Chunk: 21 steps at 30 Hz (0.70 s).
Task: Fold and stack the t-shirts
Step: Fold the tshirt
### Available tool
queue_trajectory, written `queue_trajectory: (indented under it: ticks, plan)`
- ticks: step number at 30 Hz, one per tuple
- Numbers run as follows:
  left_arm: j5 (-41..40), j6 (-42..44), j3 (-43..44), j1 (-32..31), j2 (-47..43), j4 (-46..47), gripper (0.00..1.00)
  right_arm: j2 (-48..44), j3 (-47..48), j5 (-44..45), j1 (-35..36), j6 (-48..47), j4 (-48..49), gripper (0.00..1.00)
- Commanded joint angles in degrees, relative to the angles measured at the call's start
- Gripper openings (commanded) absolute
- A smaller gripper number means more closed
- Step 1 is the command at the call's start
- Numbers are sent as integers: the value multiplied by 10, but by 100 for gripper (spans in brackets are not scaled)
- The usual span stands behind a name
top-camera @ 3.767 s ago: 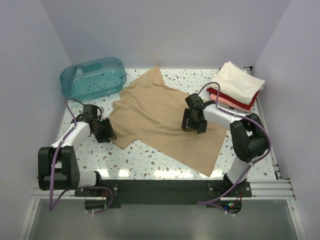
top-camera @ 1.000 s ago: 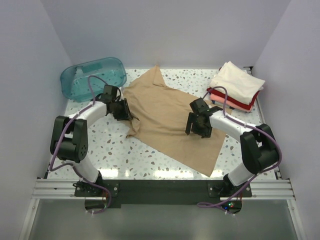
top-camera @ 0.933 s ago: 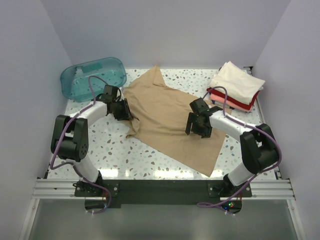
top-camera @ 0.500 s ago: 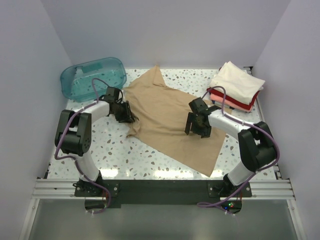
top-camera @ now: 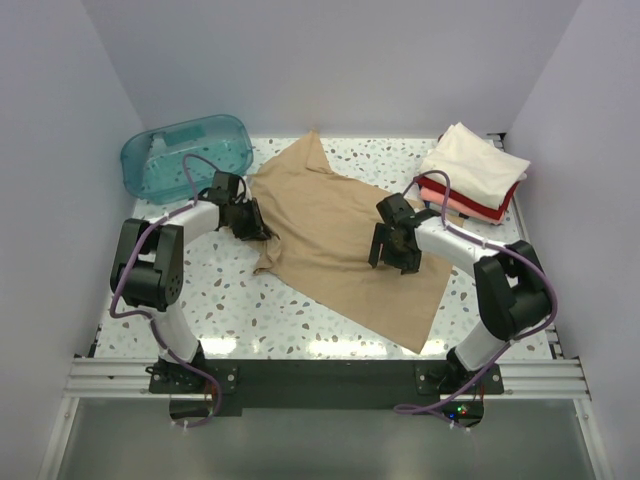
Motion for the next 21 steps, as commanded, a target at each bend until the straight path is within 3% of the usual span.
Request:
queue_trajectory:
  ticks: [1,9,21]
  plan:
    - [18,-12,20,-1,4,37,25,2,22,3,3,-5,-8,76]
    - [30,-13,24,-1,8,36,1,5,25,3,2,-5,-10,76]
    - [20,-16,5,11,-86,-6,0,-24,5,20,2,-1,-25,76]
